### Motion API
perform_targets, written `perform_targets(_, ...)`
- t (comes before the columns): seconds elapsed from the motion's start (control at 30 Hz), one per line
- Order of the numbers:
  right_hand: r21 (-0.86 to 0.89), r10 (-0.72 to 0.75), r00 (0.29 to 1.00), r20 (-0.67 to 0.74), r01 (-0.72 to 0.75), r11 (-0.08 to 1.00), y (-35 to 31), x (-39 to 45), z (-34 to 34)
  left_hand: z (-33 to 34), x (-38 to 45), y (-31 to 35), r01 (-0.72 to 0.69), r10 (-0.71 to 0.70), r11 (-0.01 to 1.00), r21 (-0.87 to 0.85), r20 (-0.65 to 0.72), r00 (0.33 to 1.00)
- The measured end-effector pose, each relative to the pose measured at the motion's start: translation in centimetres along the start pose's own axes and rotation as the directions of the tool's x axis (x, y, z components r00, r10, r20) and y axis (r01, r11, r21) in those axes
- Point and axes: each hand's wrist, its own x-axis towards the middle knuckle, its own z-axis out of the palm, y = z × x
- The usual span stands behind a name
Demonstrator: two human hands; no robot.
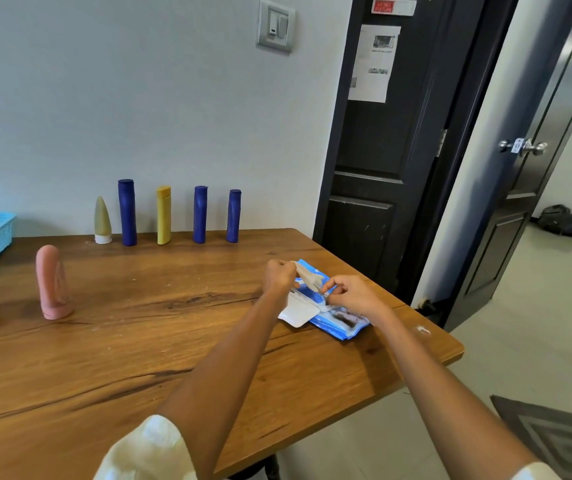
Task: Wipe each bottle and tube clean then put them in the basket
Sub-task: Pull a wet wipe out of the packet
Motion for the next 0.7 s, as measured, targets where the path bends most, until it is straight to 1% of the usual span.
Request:
perform_targets(0.1,-0.062,-0.008,0.999,0.049,0.011,0.998,-0.1,0.1,0.0,-0.1,0.1,0.5,-0.012,0.012,0.999,-0.033,-0.002,1.000)
perform_targets(0.17,-0.055,0.036,0.999,0.035,-0.034,0.998,-0.5,0.3,0.0,0.1,0.2,0.5,-0.029,0.029,0.998,-0.050,0.015,0.999)
perform_targets(0.23,-0.067,0.095,0.995,0.024,-0.093,0.993,-1.0,0.5,0.1,0.1,0.2,0.6,-0.031,0.034,0.994,-0.108,0.025,0.999)
perform_targets(0.3,-0.138,0.107,0.993,0.046,-0.100,0.985,-1.5,0.7,0.4,0.1,0.3,0.9,-0.038,0.041,0.983,-0.179,0.013,0.999)
perform_targets(0.37,-0.197,0.112,0.992,0.060,-0.098,0.975,-1.7,0.8,0.6,0.0,0.2,1.2,-0.064,0.064,0.976,-0.210,-0.006,0.998)
perform_targets(0.43,-0.183,0.111,0.992,0.064,-0.098,0.978,-1.7,0.8,0.7,0.1,0.3,1.3,-0.115,0.112,0.971,-0.208,-0.024,0.993)
perform_targets(0.5,-0.147,0.116,0.991,0.066,-0.106,0.983,-1.9,0.7,0.8,0.1,0.5,1.6,-0.144,0.136,0.957,-0.252,-0.051,0.989)
perform_targets(0.6,-0.131,0.128,0.991,0.046,-0.121,0.984,-2.1,0.8,1.1,-0.7,1.1,2.8,-0.139,0.100,0.900,-0.413,-0.115,0.988)
perform_targets(0.63,-0.131,0.140,0.990,0.034,-0.134,0.982,-2.1,0.9,1.2,-1.2,1.4,3.3,-0.139,0.092,0.887,-0.439,-0.128,0.987)
perform_targets(0.7,-0.134,0.158,0.987,0.019,-0.155,0.979,-2.1,1.1,1.3,-2.1,1.9,4.2,-0.137,0.096,0.899,-0.416,-0.118,0.988)
